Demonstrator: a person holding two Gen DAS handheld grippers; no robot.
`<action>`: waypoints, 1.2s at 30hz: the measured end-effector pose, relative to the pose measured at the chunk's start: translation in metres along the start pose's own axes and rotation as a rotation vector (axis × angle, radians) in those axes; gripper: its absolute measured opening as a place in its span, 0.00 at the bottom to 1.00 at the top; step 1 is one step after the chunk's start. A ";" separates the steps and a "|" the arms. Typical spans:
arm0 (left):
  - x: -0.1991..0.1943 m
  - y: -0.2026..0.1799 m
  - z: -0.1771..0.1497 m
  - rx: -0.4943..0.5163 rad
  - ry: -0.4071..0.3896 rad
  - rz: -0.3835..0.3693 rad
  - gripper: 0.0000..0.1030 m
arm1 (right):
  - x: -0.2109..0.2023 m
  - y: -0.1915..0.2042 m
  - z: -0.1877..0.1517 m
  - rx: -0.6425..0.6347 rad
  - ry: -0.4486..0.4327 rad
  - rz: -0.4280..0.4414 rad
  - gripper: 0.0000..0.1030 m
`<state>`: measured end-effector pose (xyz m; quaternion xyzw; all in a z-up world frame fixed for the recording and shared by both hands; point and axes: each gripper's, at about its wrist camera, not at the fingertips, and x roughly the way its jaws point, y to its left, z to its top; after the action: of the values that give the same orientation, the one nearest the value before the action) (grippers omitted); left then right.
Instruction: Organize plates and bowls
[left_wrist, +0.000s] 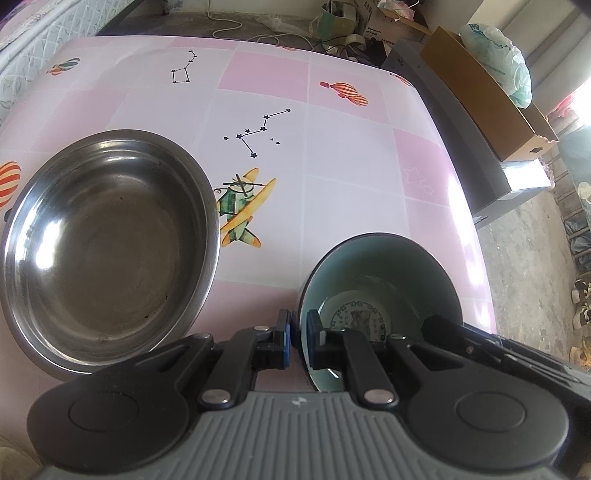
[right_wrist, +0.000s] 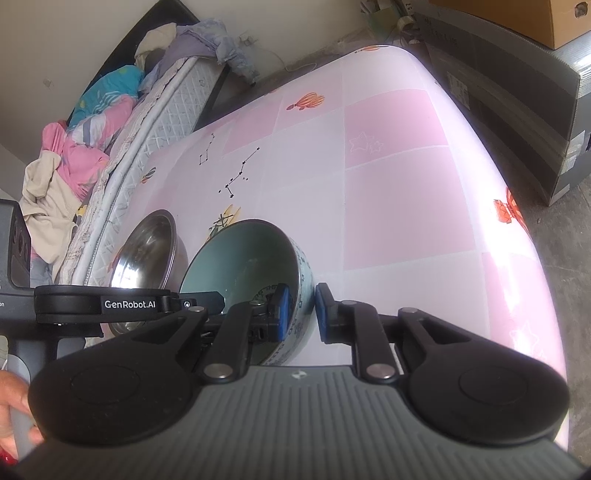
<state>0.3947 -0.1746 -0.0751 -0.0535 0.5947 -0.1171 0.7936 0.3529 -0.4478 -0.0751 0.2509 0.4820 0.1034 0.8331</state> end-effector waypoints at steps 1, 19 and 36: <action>0.001 0.000 0.000 -0.002 0.002 -0.002 0.09 | 0.000 0.000 0.000 0.001 0.001 -0.001 0.16; 0.012 0.000 0.001 -0.012 0.029 -0.013 0.13 | 0.017 0.005 -0.002 0.006 0.030 -0.020 0.20; 0.013 -0.001 0.001 -0.014 0.028 -0.023 0.17 | 0.026 0.007 -0.002 0.007 0.036 -0.027 0.21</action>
<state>0.3993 -0.1787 -0.0872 -0.0643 0.6059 -0.1227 0.7833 0.3648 -0.4306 -0.0922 0.2456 0.5005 0.0951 0.8247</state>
